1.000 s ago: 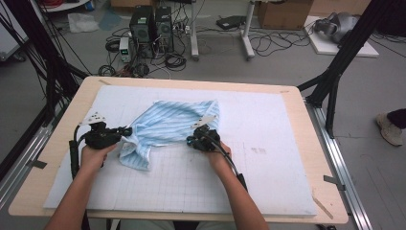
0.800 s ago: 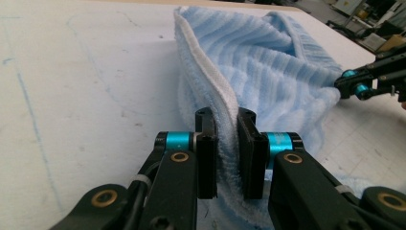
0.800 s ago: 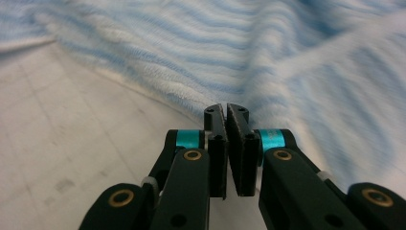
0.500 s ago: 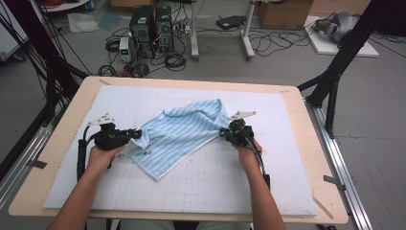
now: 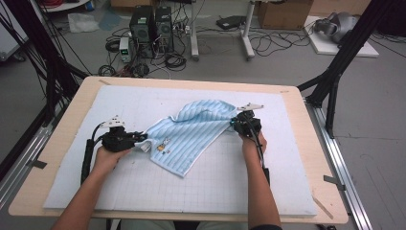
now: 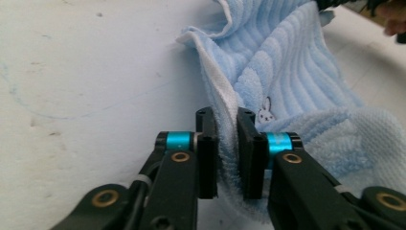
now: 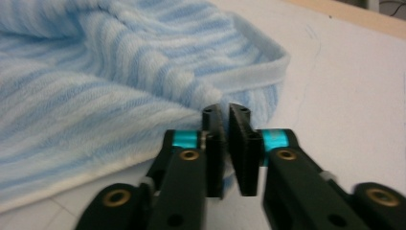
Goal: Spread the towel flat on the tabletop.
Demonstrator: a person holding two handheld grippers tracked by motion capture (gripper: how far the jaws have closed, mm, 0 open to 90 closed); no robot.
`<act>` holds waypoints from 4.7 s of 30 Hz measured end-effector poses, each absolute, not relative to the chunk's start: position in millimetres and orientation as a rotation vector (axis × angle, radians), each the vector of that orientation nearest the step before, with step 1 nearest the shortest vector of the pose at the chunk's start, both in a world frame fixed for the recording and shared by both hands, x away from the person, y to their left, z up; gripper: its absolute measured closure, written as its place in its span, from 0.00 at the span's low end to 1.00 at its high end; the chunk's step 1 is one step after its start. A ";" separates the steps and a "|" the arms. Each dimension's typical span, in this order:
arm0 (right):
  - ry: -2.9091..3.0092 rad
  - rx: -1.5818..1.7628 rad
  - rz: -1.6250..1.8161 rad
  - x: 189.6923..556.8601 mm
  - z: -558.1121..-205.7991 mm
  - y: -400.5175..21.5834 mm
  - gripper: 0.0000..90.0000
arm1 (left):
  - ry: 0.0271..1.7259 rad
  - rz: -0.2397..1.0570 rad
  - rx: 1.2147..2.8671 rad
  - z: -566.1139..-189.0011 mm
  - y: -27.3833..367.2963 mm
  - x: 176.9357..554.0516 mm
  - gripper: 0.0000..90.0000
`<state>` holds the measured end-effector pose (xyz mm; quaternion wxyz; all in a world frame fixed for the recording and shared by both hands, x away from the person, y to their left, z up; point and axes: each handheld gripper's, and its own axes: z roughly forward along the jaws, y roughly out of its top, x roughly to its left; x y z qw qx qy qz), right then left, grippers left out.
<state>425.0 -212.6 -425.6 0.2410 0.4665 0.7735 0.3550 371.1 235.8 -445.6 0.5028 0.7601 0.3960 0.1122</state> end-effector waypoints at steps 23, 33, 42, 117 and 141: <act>2.324 1.056 1.260 336.2 -433.1 -142.2 0.45 | 1.027 0.384 1.688 -433.9 274.8 355.3 0.52; 2.459 0.915 1.129 311.5 -451.5 -95.8 0.45 | 1.088 0.419 1.618 -431.3 279.9 347.8 0.36; 2.504 0.902 1.108 311.9 -445.0 -120.9 0.92 | 1.084 0.417 1.624 -432.6 278.6 349.0 0.35; 2.082 1.246 1.241 302.9 -426.8 -250.9 0.34 | 0.621 0.169 2.183 -445.9 125.7 338.6 0.95; 2.209 1.259 1.159 335.0 -440.7 -205.1 0.48 | 0.734 0.202 1.928 -442.1 194.9 318.2 0.48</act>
